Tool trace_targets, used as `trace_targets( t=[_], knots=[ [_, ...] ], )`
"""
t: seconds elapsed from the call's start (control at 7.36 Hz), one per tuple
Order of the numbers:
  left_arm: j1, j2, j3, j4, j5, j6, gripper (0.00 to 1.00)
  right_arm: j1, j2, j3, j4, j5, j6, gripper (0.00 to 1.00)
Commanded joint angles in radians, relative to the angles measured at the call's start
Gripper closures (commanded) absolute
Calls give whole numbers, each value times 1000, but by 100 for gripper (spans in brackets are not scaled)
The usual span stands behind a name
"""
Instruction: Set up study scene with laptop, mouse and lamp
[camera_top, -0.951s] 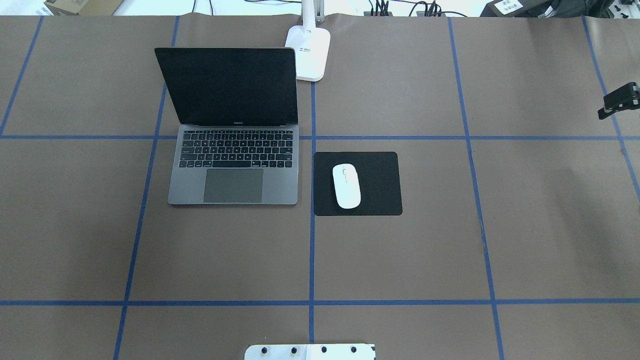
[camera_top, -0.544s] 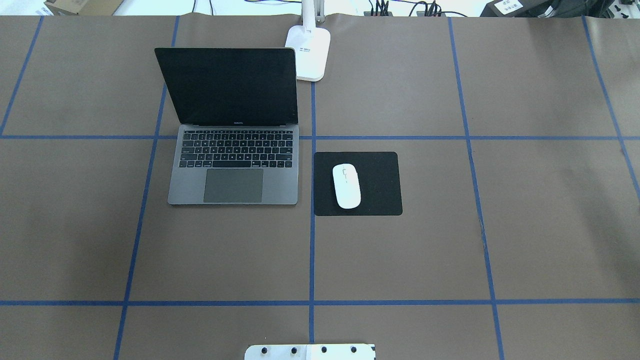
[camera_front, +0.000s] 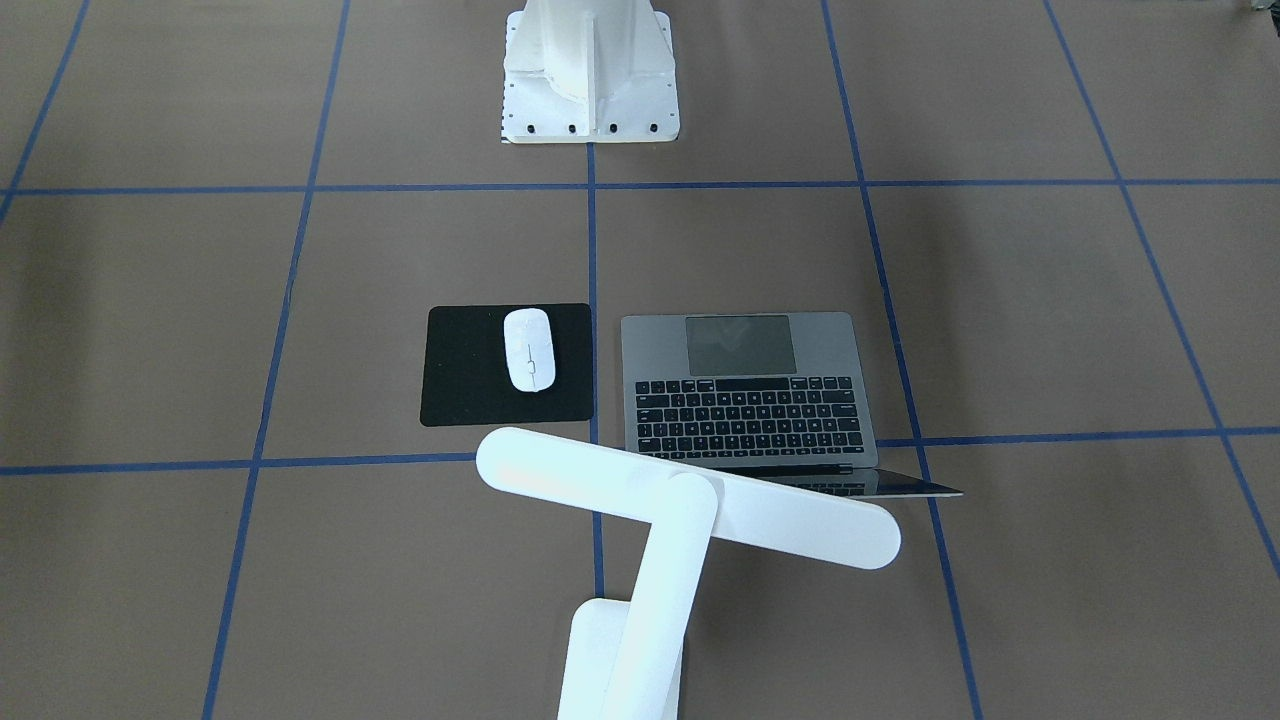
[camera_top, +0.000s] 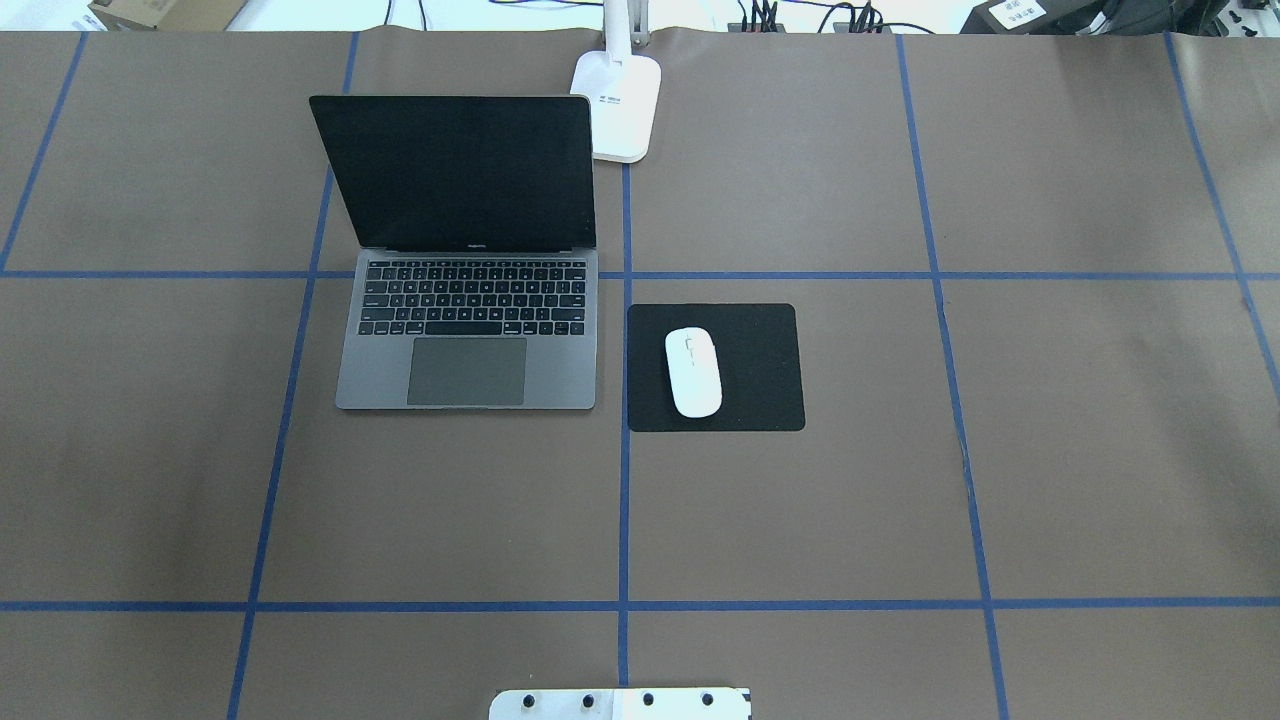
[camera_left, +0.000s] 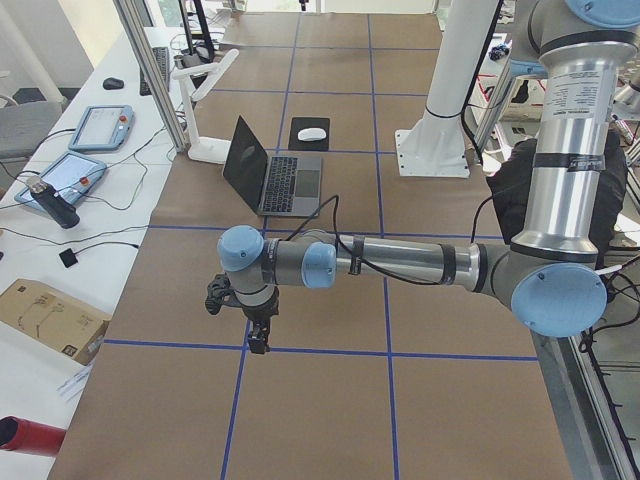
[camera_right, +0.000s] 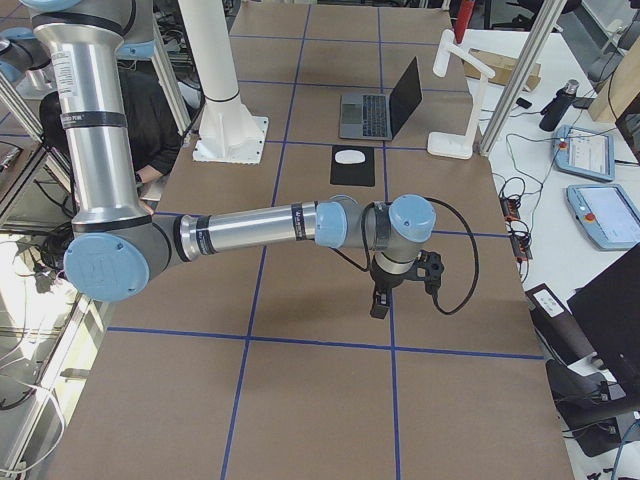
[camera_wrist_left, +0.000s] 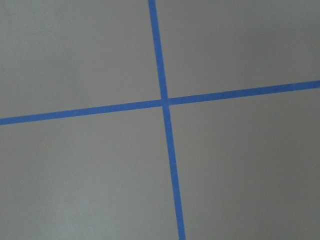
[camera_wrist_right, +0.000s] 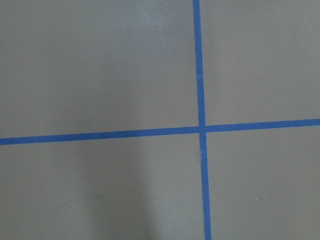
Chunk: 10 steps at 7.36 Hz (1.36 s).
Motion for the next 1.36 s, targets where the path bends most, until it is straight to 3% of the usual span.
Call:
trace_targets(
  t=[0.0, 0.82, 1.22],
  knots=[
    [-20, 18, -12, -6, -3, 42, 1, 14, -23, -8, -9, -1, -88, 0],
    [-20, 18, -14, -9, -3, 41, 1, 51, -114, 6, -3, -5, -167, 0],
    [-20, 18, -23, -7, -3, 41, 1, 50, -158, 28, 78, -2, -158, 0]
  ],
)
